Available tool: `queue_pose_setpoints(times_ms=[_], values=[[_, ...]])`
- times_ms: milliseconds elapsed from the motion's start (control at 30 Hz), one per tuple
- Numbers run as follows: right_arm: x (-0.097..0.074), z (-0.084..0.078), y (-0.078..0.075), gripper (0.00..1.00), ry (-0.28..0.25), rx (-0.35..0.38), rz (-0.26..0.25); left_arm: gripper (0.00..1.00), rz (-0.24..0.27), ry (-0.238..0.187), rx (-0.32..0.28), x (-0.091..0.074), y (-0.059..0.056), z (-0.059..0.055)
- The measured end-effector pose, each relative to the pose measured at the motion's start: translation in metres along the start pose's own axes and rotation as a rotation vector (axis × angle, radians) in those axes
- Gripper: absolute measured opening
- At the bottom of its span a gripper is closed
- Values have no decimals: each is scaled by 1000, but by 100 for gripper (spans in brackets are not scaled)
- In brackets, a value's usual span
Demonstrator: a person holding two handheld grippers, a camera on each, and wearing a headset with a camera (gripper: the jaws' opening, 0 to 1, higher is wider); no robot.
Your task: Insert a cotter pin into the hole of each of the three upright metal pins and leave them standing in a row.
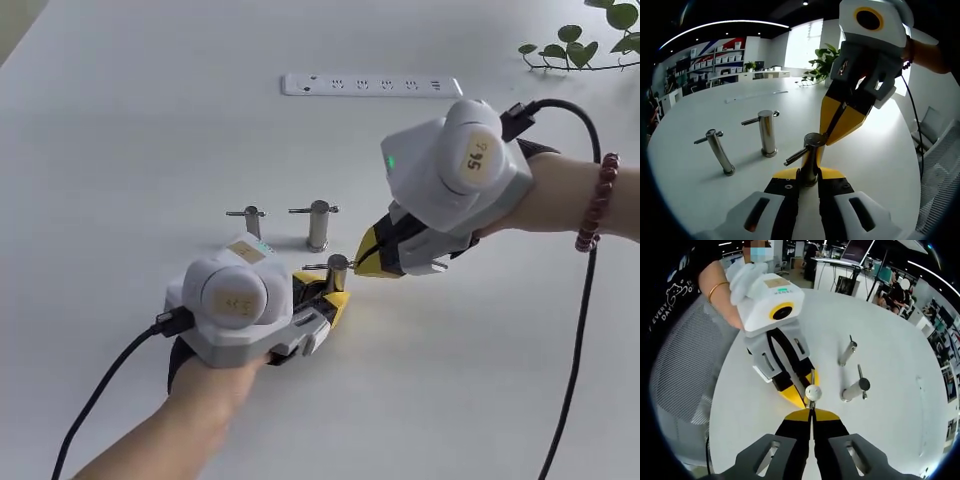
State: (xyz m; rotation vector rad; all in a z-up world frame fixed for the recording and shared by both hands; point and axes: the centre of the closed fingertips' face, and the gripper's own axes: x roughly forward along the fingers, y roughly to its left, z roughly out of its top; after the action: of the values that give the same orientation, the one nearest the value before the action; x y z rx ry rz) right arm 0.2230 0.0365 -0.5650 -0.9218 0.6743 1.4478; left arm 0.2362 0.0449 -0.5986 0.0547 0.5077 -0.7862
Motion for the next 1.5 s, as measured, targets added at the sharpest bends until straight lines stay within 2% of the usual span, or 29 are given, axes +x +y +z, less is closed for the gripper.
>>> queue_pose_setpoints(times_ms=[233,400,467,533,733,867,1033,1100,1167,1433,1500], values=[[1,0,1,0,-9,30,9,12,-1,8,-3,0,0,-1],[1,0,0,7,-8,48,-3,13,8,13,-9,0,-1,-1],[0,1,0,10,-16,62,-3,15,11,22,-5,0,0,-1],[-1,2,-2,13,-31,86,-8,19,10,51,6,-2,-1,-6],[-2,7,-4,17,-71,142,-15,25,-7,67,34,-11,-1,-6],[-1,11,-4,19,-99,179,-16,28,-16,57,47,-15,0,-3],[-4,19,-6,21,-160,241,-24,34,-31,46,52,-25,-1,5],[-5,21,-7,22,-178,263,-32,37,-40,19,13,-31,-1,11],[-6,24,-7,24,-198,282,-40,39,-35,1,19,-37,1,16],[-4,28,-4,26,-207,304,-45,49,-25,4,47,-54,5,21],[-2,28,-5,26,-201,302,-46,52,-21,-5,51,-58,5,21]])
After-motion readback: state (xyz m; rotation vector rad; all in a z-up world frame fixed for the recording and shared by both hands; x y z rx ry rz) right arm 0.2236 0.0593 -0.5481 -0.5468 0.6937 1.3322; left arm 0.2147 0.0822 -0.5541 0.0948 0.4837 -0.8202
